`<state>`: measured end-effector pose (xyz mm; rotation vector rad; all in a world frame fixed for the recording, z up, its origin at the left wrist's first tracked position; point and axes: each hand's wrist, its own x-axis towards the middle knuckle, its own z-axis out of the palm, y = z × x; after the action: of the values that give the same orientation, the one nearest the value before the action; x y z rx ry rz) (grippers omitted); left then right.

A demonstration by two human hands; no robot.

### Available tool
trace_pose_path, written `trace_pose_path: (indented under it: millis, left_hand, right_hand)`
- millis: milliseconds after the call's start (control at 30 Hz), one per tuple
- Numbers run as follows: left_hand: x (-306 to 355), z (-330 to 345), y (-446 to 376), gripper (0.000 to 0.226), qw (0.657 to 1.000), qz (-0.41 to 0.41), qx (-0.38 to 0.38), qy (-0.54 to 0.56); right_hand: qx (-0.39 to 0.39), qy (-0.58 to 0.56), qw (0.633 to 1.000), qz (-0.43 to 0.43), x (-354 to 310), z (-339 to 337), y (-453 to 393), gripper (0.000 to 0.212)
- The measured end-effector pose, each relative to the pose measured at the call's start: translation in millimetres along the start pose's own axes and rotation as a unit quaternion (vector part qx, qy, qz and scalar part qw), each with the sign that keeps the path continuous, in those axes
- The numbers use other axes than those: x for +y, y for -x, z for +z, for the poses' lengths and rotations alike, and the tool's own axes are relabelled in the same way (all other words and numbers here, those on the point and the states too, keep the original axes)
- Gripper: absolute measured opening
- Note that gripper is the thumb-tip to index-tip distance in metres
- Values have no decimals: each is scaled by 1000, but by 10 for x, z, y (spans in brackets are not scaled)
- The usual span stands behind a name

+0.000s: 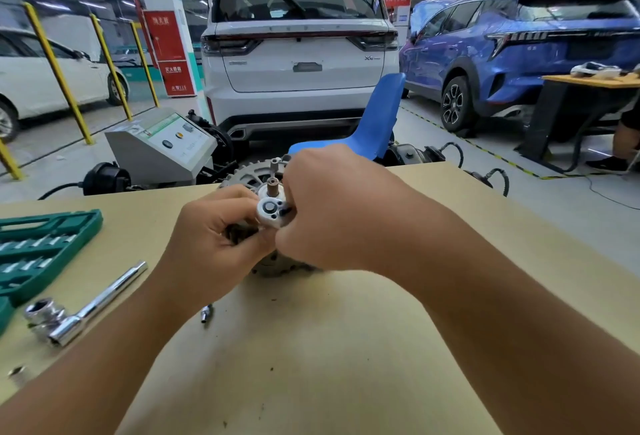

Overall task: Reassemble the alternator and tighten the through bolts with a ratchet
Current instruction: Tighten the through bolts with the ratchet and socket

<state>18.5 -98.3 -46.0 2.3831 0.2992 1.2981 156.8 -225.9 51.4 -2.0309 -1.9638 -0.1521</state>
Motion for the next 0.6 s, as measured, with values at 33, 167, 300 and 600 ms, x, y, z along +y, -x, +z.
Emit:
trace_pose_path:
  millis: [33,167,300,600]
  left_hand:
    - [12,-6,7,14,1000,-5,10,4]
    - [-8,-34,-20,26,1000,-9,-2,-20]
    - [-2,-20,-26,15,1000,-11,-23,4]
    - [-32,-55,-44,19,998,-8,-65,12]
  right_hand:
    - [-15,-11,1000,-1,-2,-26,9,34]
    - [-5,7,1000,11,42,-50,21,14]
    - [26,34,999,5,-36,-3,56,33]
    - [38,53,998,18,-37,32,30,35]
